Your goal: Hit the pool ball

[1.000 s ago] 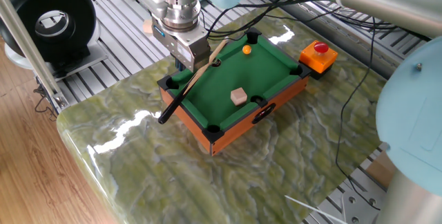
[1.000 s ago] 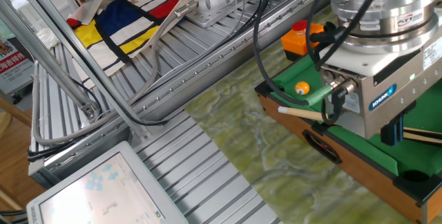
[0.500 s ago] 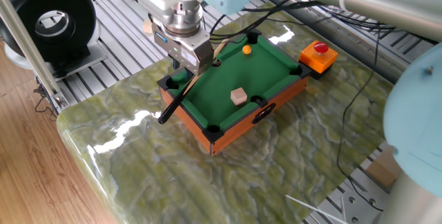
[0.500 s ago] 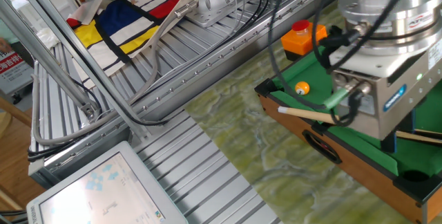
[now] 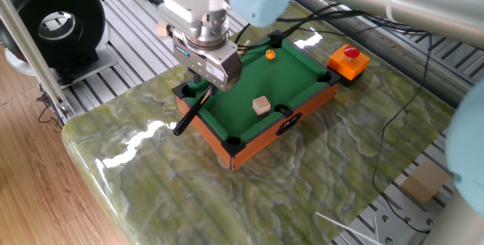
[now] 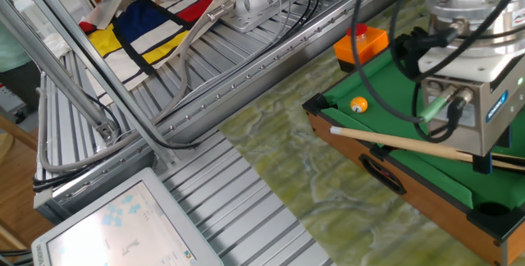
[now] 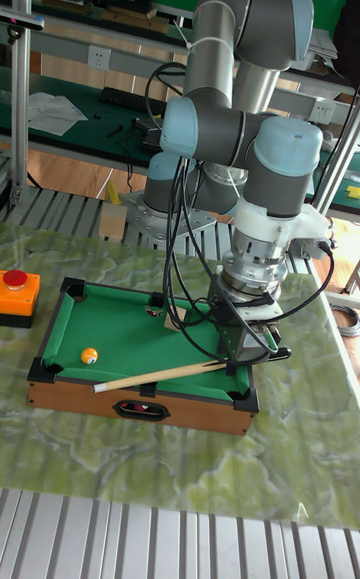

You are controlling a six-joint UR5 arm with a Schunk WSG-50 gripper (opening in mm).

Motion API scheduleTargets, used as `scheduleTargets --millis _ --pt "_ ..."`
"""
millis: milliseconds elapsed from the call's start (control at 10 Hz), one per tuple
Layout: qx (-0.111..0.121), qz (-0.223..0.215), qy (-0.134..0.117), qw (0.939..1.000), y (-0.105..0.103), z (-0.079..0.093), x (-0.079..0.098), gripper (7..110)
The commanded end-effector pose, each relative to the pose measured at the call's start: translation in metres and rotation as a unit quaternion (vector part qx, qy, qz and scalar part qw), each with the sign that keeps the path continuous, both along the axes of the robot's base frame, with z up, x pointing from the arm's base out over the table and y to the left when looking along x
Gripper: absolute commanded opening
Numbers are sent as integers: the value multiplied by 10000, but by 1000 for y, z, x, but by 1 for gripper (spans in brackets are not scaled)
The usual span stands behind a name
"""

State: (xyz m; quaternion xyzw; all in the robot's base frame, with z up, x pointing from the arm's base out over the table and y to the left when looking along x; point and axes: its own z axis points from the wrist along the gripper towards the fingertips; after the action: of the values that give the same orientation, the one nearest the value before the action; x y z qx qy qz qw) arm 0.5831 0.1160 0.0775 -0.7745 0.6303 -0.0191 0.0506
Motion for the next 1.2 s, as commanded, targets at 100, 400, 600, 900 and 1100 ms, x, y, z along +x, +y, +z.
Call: scheduleTargets --millis 100,400,600,900,1100 --pt "96 -37 -18 9999 0 -3 -8 22" --pt "108 -157 13 9998 6 -5 -5 22" --pt "-86 -60 -25 9999 -5 -8 0 22" --pt "-153 126 -148 9997 -8 -6 9 44" --pt "-168 238 -199 9994 -7 -5 13 44"
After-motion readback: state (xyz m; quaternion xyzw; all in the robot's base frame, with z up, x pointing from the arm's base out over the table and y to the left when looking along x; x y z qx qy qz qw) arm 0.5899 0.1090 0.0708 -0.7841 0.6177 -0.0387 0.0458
